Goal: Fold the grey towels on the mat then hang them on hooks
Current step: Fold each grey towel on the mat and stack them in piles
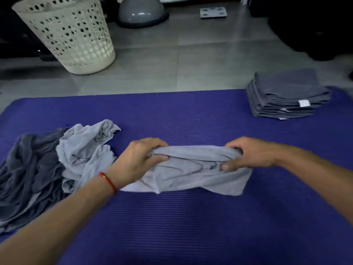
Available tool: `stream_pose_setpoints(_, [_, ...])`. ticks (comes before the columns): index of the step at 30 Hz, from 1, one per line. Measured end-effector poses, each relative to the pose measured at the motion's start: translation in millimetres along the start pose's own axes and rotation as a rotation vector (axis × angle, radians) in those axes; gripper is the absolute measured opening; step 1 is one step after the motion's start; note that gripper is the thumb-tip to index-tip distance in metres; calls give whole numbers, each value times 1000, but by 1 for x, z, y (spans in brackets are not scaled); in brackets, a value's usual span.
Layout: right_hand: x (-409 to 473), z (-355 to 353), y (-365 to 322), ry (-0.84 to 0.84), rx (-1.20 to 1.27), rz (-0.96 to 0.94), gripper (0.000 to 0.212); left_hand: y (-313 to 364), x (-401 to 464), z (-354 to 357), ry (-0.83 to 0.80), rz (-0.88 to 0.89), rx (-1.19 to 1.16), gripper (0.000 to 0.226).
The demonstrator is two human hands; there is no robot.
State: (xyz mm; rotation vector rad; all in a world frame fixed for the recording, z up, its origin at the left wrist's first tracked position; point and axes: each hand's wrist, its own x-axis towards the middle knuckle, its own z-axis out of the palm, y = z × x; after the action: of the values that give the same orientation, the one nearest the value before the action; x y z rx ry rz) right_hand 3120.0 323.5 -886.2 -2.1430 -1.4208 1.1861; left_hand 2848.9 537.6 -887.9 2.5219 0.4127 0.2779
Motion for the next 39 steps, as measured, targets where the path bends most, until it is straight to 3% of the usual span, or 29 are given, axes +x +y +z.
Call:
stream_pose_setpoints(2, [-12, -20, 7, -30, 2, 58, 57, 7, 26, -4, -5, 103, 91, 23])
stream_pose_setpoints(4, [-23, -31, 20, -24, 5, 89, 53, 20, 52, -5, 56, 66, 67, 25])
stream_pose_setpoints(6, [-32, -37, 36, 34, 105, 113, 48, 29, 71, -3, 100, -76, -123, 26])
stream_pose_setpoints(9, [-39, -36, 64, 166, 199, 175, 27, 37, 76, 9, 46, -204, -624, 35])
stream_pose_setpoints(10, [-39, -33, 76, 125, 75, 225, 21, 39, 71, 17, -52, -186, -692, 41])
stream_pose_setpoints(13, [-36, -13, 96, -236, -358, 471, 24, 40, 38, 49, -610, -81, -650, 54])
stream_pose_setpoints(14, [-33, -6, 99, -269, -419, 504, 26, 32, 25, 64, -673, -52, -554, 52])
stream_pose_setpoints(17, [-22, 23, 83, -159, -409, 364, 39, -22, -2, 104, -242, -44, 177, 53])
stream_pose_setpoints(19, [-13, 48, 68, -115, -393, 222, 68, -55, -24, 109, -228, -347, 648, 66])
stream_pose_setpoints(20, [-9, 63, 58, -143, -392, 180, 76, -72, -37, 109, -251, -490, 713, 71])
stream_pose_setpoints(22, [-4, 92, 41, -238, -428, 127, 85, -97, -66, 103, -201, -618, 709, 80])
stream_pose_setpoints(26, [11, 133, 25, -332, -638, 82, 92, -144, -101, 75, -62, -655, 580, 93])
stream_pose_setpoints(29, [25, 122, 7, -284, -685, 48, 70, -158, -103, 38, 51, -517, 436, 68])
stream_pose_setpoints(31, [36, 110, -5, -232, -699, 12, 53, -165, -95, -3, 216, -446, 479, 47])
stream_pose_setpoints(34, [49, 109, -10, -203, -724, -33, 57, -180, -76, -72, 477, -446, 583, 37])
stream_pose_setpoints(36, [55, 118, -9, -178, -706, -78, 66, -189, -68, -95, 478, -537, 608, 57])
stream_pose_setpoints(39, [64, 130, -10, -197, -580, -81, 76, -174, -65, -69, 316, -587, 769, 74])
